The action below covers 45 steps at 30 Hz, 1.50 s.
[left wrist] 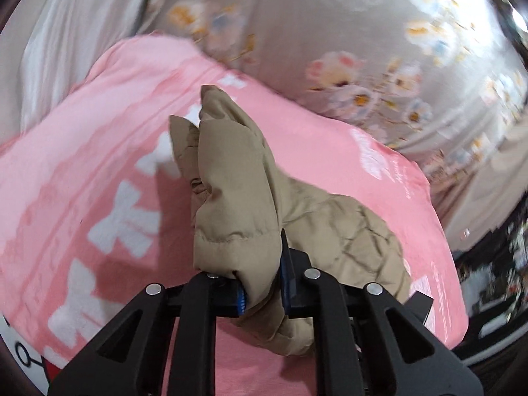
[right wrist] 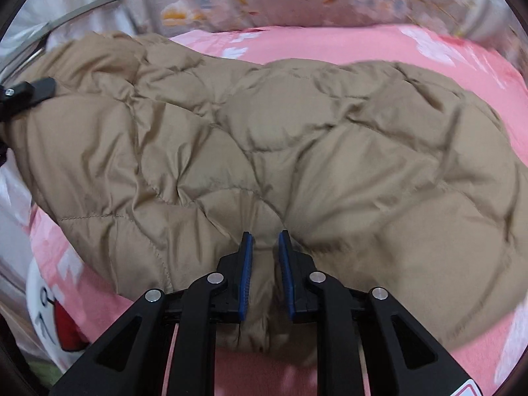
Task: Fold large clothes
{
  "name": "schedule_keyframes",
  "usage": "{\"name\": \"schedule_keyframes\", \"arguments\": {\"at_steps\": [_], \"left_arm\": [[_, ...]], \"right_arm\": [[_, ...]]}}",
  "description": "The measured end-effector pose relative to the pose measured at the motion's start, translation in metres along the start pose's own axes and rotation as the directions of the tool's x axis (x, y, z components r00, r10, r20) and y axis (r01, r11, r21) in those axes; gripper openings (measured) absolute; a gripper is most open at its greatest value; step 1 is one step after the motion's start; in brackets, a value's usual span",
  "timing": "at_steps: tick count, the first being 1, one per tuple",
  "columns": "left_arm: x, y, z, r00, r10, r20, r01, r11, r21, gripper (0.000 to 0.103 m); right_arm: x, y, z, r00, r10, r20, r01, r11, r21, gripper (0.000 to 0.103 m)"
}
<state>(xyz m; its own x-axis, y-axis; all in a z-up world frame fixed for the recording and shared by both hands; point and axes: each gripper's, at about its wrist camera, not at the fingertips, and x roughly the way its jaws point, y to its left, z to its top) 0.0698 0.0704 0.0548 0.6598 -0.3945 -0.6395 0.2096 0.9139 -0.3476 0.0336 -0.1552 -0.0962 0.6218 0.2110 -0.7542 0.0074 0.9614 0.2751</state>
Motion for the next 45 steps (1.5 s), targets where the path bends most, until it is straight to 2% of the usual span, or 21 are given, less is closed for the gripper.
{"name": "schedule_keyframes", "arguments": {"at_steps": [2, 4, 7, 11, 13, 16, 18, 21, 24, 25, 26, 28, 29, 31, 32, 33, 35, 37, 39, 42, 45], "left_arm": [[-0.003, -0.024, 0.004, 1.0, -0.023, 0.002, 0.023, 0.998, 0.055, 0.014], [-0.002, -0.047, 0.007, 0.999, -0.053, -0.005, 0.054, 0.993, 0.102, 0.014], [0.001, -0.083, 0.006, 0.994, -0.105, -0.03, 0.108, 0.98, 0.166, 0.014], [0.016, -0.137, -0.003, 0.985, -0.155, -0.077, 0.17, 0.945, 0.278, 0.014], [0.033, -0.159, -0.011, 0.979, -0.166, -0.118, 0.195, 0.93, 0.311, 0.014], [0.065, -0.184, -0.028, 0.968, -0.158, -0.195, 0.218, 0.915, 0.339, 0.014], [0.089, -0.194, -0.04, 0.958, -0.144, -0.248, 0.226, 0.911, 0.345, 0.014], [0.138, -0.206, -0.075, 0.93, -0.084, -0.357, 0.221, 0.906, 0.362, 0.014], [0.159, -0.211, -0.097, 0.929, -0.029, -0.369, 0.186, 0.899, 0.396, 0.018], [0.159, -0.212, -0.102, 0.93, -0.027, -0.366, 0.183, 0.898, 0.399, 0.02], [0.156, -0.212, -0.102, 0.927, -0.043, -0.372, 0.198, 0.899, 0.391, 0.032], [0.143, -0.207, -0.091, 0.903, -0.135, -0.408, 0.278, 0.908, 0.315, 0.054], [0.134, -0.204, -0.084, 0.899, -0.164, -0.405, 0.295, 0.912, 0.285, 0.058], [0.107, -0.195, -0.068, 0.907, -0.209, -0.365, 0.312, 0.917, 0.25, 0.062], [0.093, -0.187, -0.058, 0.913, -0.235, -0.333, 0.32, 0.919, 0.231, 0.071], [0.073, -0.173, -0.045, 0.923, -0.266, -0.278, 0.326, 0.924, 0.2, 0.075], [0.048, -0.151, -0.026, 0.946, -0.267, -0.185, 0.298, 0.941, 0.162, 0.081], [0.027, -0.117, -0.007, 0.977, -0.195, -0.081, 0.203, 0.973, 0.108, 0.081], [0.019, -0.086, 0.002, 0.995, -0.098, -0.023, 0.099, 0.994, 0.05, 0.081], [0.016, -0.043, 0.009, 0.999, 0.039, 0.012, -0.038, 0.999, -0.026, 0.081], [0.018, -0.014, 0.007, 0.996, 0.093, 0.005, -0.092, 0.993, -0.08, 0.081]], "right_arm": [[-0.019, -0.009, -0.003, 1.0, 0.007, 0.011, -0.007, 0.999, 0.031, 0.015], [-0.026, -0.019, -0.01, 0.999, -0.034, -0.001, 0.034, 0.999, 0.017, 0.014], [-0.017, -0.037, -0.023, 0.998, 0.014, -0.055, -0.011, 0.998, 0.061, 0.009], [-0.028, -0.058, -0.028, 0.993, 0.109, -0.054, -0.101, 0.985, 0.142, 0.009], [-0.04, -0.069, -0.031, 0.993, 0.113, -0.044, -0.104, 0.981, 0.164, 0.009], [-0.062, -0.087, -0.038, 0.998, 0.052, -0.032, -0.046, 0.983, 0.175, 0.009], [-0.074, -0.102, -0.042, 0.999, -0.038, -0.029, 0.042, 0.983, 0.177, 0.009], [-0.096, -0.13, -0.049, 0.986, -0.166, -0.021, 0.167, 0.965, 0.203, 0.014], [-0.11, -0.152, -0.053, 0.973, -0.229, -0.016, 0.226, 0.943, 0.243, 0.015], [-0.115, -0.16, -0.053, 0.97, -0.244, -0.01, 0.238, 0.935, 0.261, 0.015], [-0.122, -0.165, -0.051, 0.967, -0.254, 0.002, 0.244, 0.93, 0.276, 0.016], [-0.135, -0.171, -0.045, 0.965, -0.259, 0.044, 0.236, 0.927, 0.293, 0.017], [-0.143, -0.17, -0.037, 0.964, -0.255, 0.076, 0.223, 0.93, 0.291, 0.02], [-0.159, -0.166, -0.018, 0.961, -0.23, 0.15, 0.185, 0.946, 0.268, 0.023], [-0.164, -0.16, -0.006, 0.96, -0.213, 0.184, 0.164, 0.954, 0.251, 0.027], [-0.169, -0.152, 0.008, 0.957, -0.174, 0.231, 0.121, 0.966, 0.227, 0.039], [-0.172, -0.142, 0.028, 0.956, -0.099, 0.278, 0.046, 0.98, 0.194, 0.053], [-0.168, -0.128, 0.058, 0.957, 0.0, 0.291, -0.048, 0.987, 0.156, 0.056], [-0.156, -0.118, 0.085, 0.957, 0.07, 0.283, -0.112, 0.985, 0.134, 0.061], [-0.124, -0.083, 0.123, 0.964, 0.142, 0.225, -0.165, 0.982, 0.09, 0.066], [-0.076, -0.062, 0.151, 0.981, 0.139, 0.135, -0.153, 0.983, 0.1, 0.066]]}}
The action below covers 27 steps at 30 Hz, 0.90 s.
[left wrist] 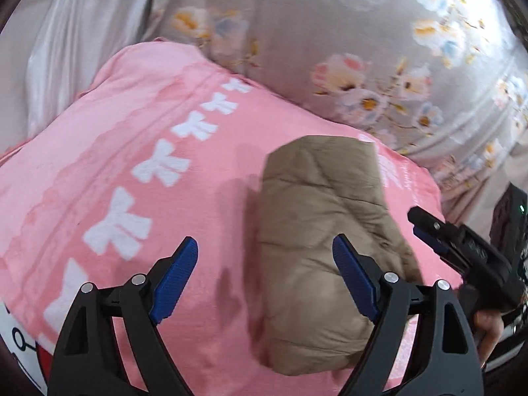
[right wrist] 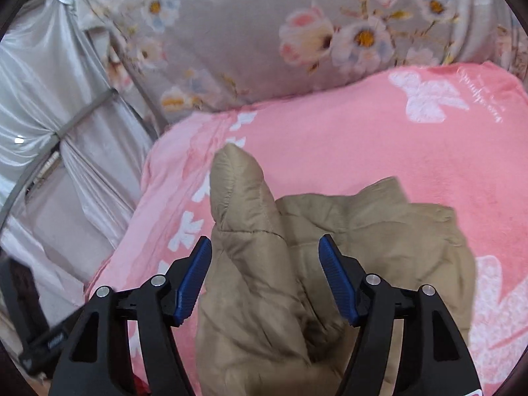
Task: Fold large clothes
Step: 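Grasp the top of the folded jacket bundle with the right tool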
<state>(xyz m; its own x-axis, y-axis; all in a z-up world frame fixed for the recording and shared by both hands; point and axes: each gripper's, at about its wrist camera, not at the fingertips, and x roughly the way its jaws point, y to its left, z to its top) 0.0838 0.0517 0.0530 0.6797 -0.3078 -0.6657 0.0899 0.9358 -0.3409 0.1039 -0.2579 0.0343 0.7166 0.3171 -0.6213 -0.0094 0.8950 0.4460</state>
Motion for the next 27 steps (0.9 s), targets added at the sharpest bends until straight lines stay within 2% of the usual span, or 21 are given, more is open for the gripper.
{"name": "schedule_keyframes", "arguments": {"at_steps": [2, 3, 4, 6, 7, 10, 13, 15, 18, 22, 27], "left_arm": [[0.003, 0.014, -0.001, 1.0, 0.019, -0.011, -0.019, 1.0, -0.019, 0.081], [0.004, 0.02, -0.002, 1.0, 0.022, -0.018, -0.022, 0.999, -0.026, 0.081], [0.008, 0.022, -0.003, 0.999, 0.024, -0.022, -0.025, 0.999, -0.029, 0.081], [0.012, 0.022, -0.006, 0.999, 0.029, -0.022, -0.03, 0.999, -0.026, 0.081], [0.013, 0.022, -0.006, 0.999, 0.028, -0.023, -0.028, 0.999, -0.02, 0.081], [0.02, 0.014, -0.002, 1.0, 0.008, -0.027, -0.009, 1.0, -0.007, 0.081], [0.024, 0.0, 0.001, 1.0, -0.013, -0.02, 0.014, 1.0, 0.022, 0.081], [0.028, -0.012, 0.002, 0.999, -0.032, -0.023, 0.033, 0.999, 0.043, 0.081], [0.036, -0.041, 0.001, 0.997, -0.072, -0.04, 0.075, 0.993, 0.089, 0.081], [0.047, -0.083, -0.005, 0.992, -0.111, -0.066, 0.12, 0.98, 0.16, 0.081], [0.069, -0.14, -0.014, 0.988, -0.127, -0.092, 0.146, 0.957, 0.249, 0.081]], "right_arm": [[0.036, 0.002, 0.01, 0.997, -0.022, -0.074, 0.024, 0.999, 0.023, 0.064], [0.05, 0.004, 0.011, 0.993, -0.02, -0.118, 0.024, 0.999, 0.027, 0.045], [0.056, 0.005, 0.011, 0.99, 0.005, -0.14, -0.001, 0.999, 0.032, 0.032], [0.055, 0.004, 0.01, 0.988, 0.03, -0.148, -0.024, 0.999, 0.04, 0.012], [0.045, 0.005, 0.012, 0.991, 0.059, -0.124, -0.055, 0.998, 0.036, 0.011], [0.003, 0.0, 0.011, 0.998, 0.063, -0.032, -0.062, 0.998, 0.02, 0.008], [-0.04, -0.024, 0.004, 0.997, -0.002, 0.077, 0.0, 1.0, 0.023, 0.007], [-0.056, -0.041, -0.005, 0.992, -0.062, 0.114, 0.058, 0.998, 0.039, 0.007], [-0.069, -0.085, -0.022, 0.984, -0.13, 0.118, 0.116, 0.986, 0.122, 0.007], [-0.07, -0.133, -0.048, 0.982, -0.167, 0.089, 0.145, 0.966, 0.215, 0.007], [-0.058, -0.16, -0.069, 0.98, -0.187, 0.067, 0.162, 0.947, 0.276, 0.007]]}}
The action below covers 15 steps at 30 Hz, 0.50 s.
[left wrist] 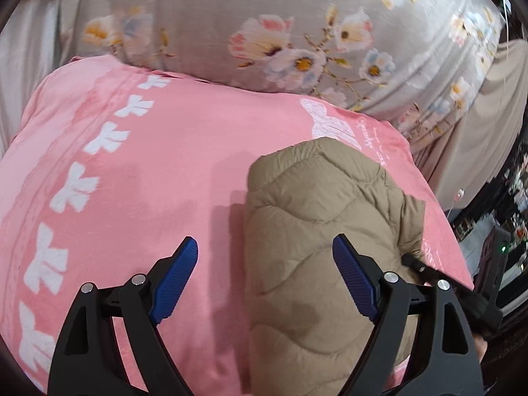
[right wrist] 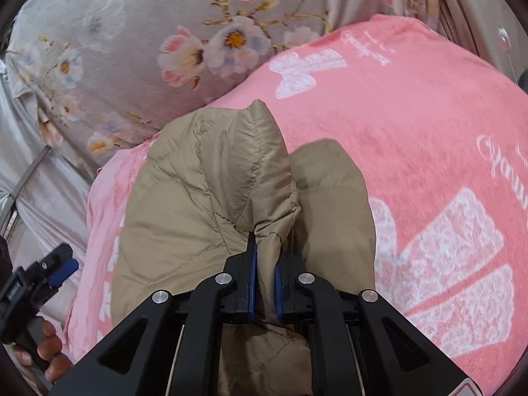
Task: Fold large clothes
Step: 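Grasp the top of the folded jacket bundle with the right tool, then tuck the bundle top down with the right tool and open both tools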
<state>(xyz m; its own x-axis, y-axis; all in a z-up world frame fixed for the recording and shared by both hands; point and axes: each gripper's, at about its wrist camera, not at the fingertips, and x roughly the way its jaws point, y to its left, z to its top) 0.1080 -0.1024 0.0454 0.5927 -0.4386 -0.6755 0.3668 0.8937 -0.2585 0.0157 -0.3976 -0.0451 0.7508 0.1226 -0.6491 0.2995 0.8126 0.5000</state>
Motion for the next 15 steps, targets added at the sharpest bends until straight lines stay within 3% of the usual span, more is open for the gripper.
{"name": "schedule_keyframes", "arguments": {"at_steps": [4, 10, 15], "left_arm": [[0.03, -0.028, 0.005, 0.999, -0.001, -0.035, 0.002, 0.999, 0.04, 0.081], [0.079, -0.057, 0.002, 0.994, 0.065, -0.088, -0.056, 0.993, 0.1, 0.081], [0.103, -0.066, -0.006, 0.99, 0.098, -0.096, -0.086, 0.989, 0.124, 0.088]], "right_arm": [[0.012, -0.01, -0.007, 1.0, -0.013, -0.007, 0.013, 1.0, -0.001, 0.007], [0.025, -0.02, -0.015, 1.0, -0.021, -0.004, 0.021, 1.0, 0.005, 0.008], [0.036, -0.034, -0.019, 1.0, -0.003, -0.008, 0.004, 0.999, 0.036, 0.01]]}}
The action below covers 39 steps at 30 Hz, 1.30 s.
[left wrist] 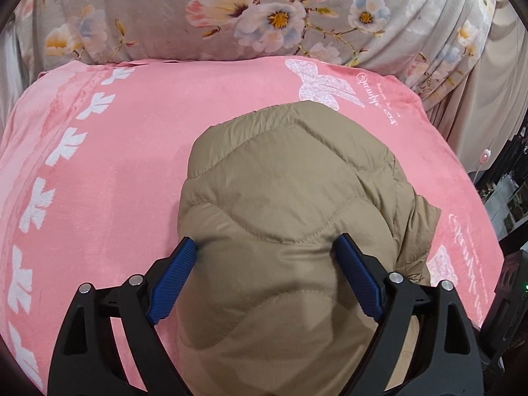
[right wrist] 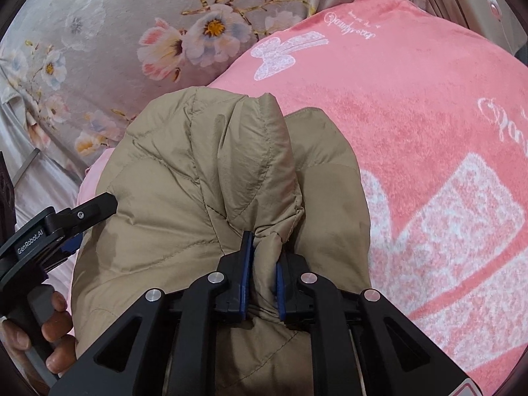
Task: Fold large clothes
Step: 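Tuck the bundle top down with the right tool and open both tools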
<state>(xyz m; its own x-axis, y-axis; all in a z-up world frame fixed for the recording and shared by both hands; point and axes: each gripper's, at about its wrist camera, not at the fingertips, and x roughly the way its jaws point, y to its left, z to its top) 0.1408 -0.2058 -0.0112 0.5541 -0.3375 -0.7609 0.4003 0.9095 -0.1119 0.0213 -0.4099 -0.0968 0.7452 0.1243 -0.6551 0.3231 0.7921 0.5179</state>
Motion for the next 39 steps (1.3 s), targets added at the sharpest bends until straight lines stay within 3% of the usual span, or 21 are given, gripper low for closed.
{"name": "schedule_keyframes", "arguments": {"at_steps": [11, 32, 36, 39], "left_arm": [[0.03, -0.012, -0.013, 0.995, 0.094, 0.016, -0.095, 0.994, 0.044, 0.098], [0.047, -0.025, -0.028, 0.977, 0.189, 0.095, -0.198, 0.976, 0.088, 0.098], [0.04, -0.019, -0.026, 0.986, 0.145, 0.084, -0.152, 0.985, 0.079, 0.098], [0.026, -0.007, -0.016, 0.991, 0.121, 0.054, -0.123, 0.992, 0.036, 0.098]], "right_arm": [[0.014, -0.008, -0.006, 1.0, 0.016, 0.003, -0.016, 1.0, 0.012, 0.01], [0.019, -0.015, -0.008, 0.999, 0.042, 0.016, -0.042, 0.999, 0.006, 0.01], [-0.004, -0.016, -0.001, 1.0, 0.0, -0.018, 0.0, 1.0, 0.021, 0.024], [-0.037, -0.014, 0.006, 0.997, -0.072, 0.039, 0.072, 0.997, -0.005, 0.029]]}}
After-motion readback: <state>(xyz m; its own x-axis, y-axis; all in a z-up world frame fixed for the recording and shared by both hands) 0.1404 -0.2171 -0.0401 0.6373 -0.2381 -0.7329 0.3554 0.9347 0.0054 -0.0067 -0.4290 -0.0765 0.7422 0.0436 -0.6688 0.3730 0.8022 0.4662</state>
